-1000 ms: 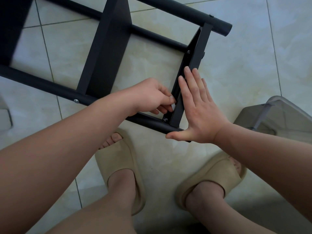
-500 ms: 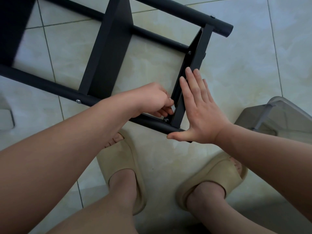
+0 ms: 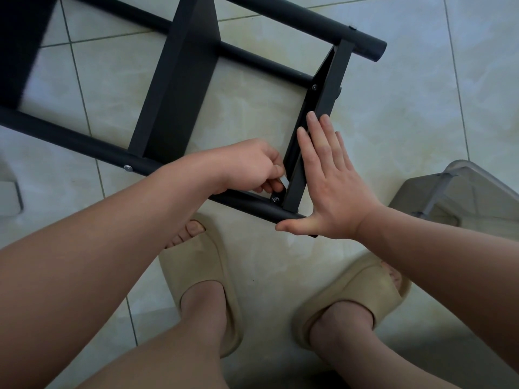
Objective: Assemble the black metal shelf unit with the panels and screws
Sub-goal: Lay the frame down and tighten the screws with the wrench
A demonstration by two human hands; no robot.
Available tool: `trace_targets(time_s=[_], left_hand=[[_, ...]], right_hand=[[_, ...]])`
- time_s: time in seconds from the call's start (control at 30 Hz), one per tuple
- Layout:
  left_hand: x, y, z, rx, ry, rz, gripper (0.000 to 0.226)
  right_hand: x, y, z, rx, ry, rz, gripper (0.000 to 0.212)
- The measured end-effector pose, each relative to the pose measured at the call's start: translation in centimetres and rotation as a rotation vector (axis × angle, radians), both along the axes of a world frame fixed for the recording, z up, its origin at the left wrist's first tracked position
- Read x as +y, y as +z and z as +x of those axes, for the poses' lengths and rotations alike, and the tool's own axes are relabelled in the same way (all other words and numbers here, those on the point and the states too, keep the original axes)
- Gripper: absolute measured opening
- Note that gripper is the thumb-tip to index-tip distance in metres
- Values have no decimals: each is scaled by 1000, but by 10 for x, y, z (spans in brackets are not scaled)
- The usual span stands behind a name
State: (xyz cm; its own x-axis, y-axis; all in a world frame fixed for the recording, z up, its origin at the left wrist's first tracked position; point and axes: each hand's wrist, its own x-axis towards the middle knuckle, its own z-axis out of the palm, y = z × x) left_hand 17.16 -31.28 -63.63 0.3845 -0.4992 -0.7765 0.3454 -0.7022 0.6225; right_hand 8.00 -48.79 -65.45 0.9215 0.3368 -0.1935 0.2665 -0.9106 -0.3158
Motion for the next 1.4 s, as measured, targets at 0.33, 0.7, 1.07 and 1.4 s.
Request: trace_targets(time_s=[0.33, 0.7, 1.07, 1.4], left_hand=[[6, 2, 1, -63, -82, 13, 23], [14, 5, 2, -132, -236, -4, 21], [17, 6, 4, -148, -392, 56, 15], [14, 5, 3, -137, -464, 97, 12]], right_hand=[[0, -1, 0, -4, 3, 8, 137], [0, -1, 0, -4, 1, 7, 137], [0, -1, -1, 2, 2, 2, 136], [0, -1, -1, 13, 16, 7, 137]])
